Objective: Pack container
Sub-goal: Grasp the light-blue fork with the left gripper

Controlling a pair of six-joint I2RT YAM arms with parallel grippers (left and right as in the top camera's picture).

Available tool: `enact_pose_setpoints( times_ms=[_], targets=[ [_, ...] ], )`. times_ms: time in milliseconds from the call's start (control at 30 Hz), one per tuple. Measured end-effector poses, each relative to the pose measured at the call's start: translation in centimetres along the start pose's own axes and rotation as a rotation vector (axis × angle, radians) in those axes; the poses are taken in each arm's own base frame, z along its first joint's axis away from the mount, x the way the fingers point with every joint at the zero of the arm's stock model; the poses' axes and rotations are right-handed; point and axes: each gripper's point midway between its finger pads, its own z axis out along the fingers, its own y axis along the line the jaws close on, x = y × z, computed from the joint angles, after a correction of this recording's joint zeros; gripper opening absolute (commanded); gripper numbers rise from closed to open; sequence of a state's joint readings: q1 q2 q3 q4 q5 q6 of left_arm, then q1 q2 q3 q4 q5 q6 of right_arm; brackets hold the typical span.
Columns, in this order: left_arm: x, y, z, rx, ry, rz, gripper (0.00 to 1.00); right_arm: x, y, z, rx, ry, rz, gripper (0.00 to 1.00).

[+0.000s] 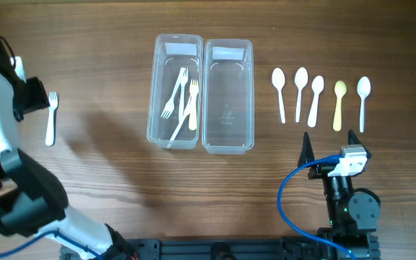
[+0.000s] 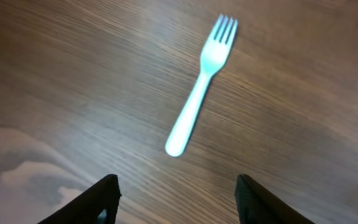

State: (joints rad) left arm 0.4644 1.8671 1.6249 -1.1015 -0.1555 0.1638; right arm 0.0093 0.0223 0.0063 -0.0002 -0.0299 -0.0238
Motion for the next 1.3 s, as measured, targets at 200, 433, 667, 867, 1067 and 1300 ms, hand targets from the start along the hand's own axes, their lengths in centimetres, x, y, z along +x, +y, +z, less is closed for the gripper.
enact_pose_setpoints(
  times_ms=[200, 433, 667, 867, 1067, 1300],
  targets=[
    [0.5, -1.7, 5.7, 0.078, 0.107, 0.072, 0.63, 0.0, 0.0, 0.0, 0.0, 0.0, 0.0, 1.0],
    [0.2, -2.9, 10.4, 0.117, 0.13, 0.155, 0.68, 0.0, 0.0, 0.0, 0.0, 0.0, 0.0, 1.0],
    [-2.5, -3.7, 10.6, 0.157, 0.011, 0.186, 0.66, 0.0, 0.0, 0.0, 0.0, 0.0, 0.0, 1.0],
    [-1.7, -4.3, 12.0, 0.185, 0.05, 0.197, 0.62, 0.0, 0.0, 0.0, 0.0, 0.0, 0.0, 1.0],
    [-0.8, -4.6, 13.0, 0.196, 0.079, 0.218, 0.62, 0.0, 0.0, 0.0, 0.0, 0.0, 0.0, 1.0],
    [-0.4, -4.3, 13.0, 0.197, 0.087, 0.231, 0.16, 0.0, 0.0, 0.0, 0.0, 0.0, 0.0, 1.0]
  ],
)
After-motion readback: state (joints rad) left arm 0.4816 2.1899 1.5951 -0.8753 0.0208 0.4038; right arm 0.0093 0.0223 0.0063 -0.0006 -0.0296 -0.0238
